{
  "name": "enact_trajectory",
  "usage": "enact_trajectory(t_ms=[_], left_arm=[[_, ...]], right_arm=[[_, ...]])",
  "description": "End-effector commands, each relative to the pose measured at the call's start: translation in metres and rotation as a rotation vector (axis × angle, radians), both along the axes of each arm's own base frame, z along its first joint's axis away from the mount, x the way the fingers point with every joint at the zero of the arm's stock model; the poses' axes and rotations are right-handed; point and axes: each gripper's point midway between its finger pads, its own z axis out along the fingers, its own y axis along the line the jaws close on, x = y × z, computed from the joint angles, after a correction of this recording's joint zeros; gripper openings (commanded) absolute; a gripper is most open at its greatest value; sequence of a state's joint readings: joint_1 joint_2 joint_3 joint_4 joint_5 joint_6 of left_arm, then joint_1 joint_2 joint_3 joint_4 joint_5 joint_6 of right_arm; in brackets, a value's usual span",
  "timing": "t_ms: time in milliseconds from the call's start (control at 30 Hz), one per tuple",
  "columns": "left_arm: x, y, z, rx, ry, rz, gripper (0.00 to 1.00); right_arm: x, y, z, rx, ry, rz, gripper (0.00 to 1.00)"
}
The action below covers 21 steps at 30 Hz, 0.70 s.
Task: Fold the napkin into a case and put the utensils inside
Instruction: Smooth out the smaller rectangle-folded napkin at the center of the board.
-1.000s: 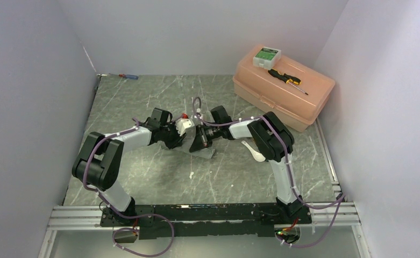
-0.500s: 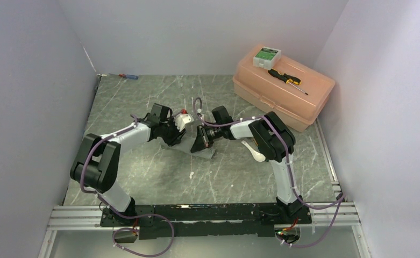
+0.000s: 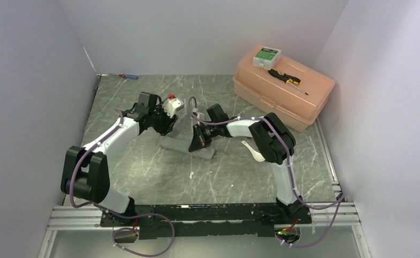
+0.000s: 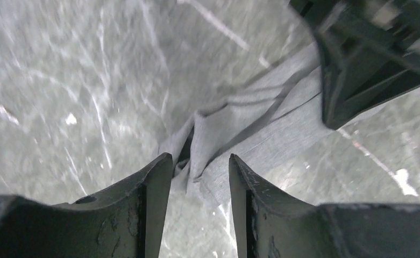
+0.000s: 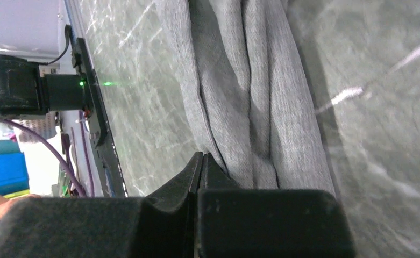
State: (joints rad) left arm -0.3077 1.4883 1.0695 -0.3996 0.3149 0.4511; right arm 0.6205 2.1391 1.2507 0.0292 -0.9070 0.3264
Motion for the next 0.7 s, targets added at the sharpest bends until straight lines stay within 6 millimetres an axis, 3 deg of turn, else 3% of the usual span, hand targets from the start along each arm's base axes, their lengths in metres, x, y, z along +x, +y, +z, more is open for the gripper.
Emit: enact_trajectory(t_ms=[0, 100, 233, 300, 533, 667], left_arm=[[0.009, 0.036, -0.019, 0.038, 0.016, 0.099, 0.49], [0.005, 0.036, -0.021, 0.019, -0.010, 0.023, 0.49], [-0.027, 0.020, -0.025, 0.004, -0.094, -0.238, 0.49], [-0.037, 0.020, -0.025, 0.026, -0.140, -0.314, 0.49], [-0.051, 0.027, -0.024, 0.032, -0.113, -0.390, 0.47], [-0.053, 0.038, -0.039, 0.123, -0.148, -0.432, 0.47]], right_arm=[[0.017, 0.021, 0.015, -0.013, -0.069, -0.032, 0.00], [0.022, 0.027, 0.023, -0.003, -0.063, -0.053, 0.00], [0.030, 0.032, 0.027, -0.002, -0.080, -0.064, 0.00], [0.029, 0.028, 0.019, -0.034, -0.061, -0.067, 0.00], [0.026, 0.014, -0.004, -0.089, -0.048, -0.081, 0.00], [0.027, 0.011, -0.005, -0.092, -0.051, -0.081, 0.00]])
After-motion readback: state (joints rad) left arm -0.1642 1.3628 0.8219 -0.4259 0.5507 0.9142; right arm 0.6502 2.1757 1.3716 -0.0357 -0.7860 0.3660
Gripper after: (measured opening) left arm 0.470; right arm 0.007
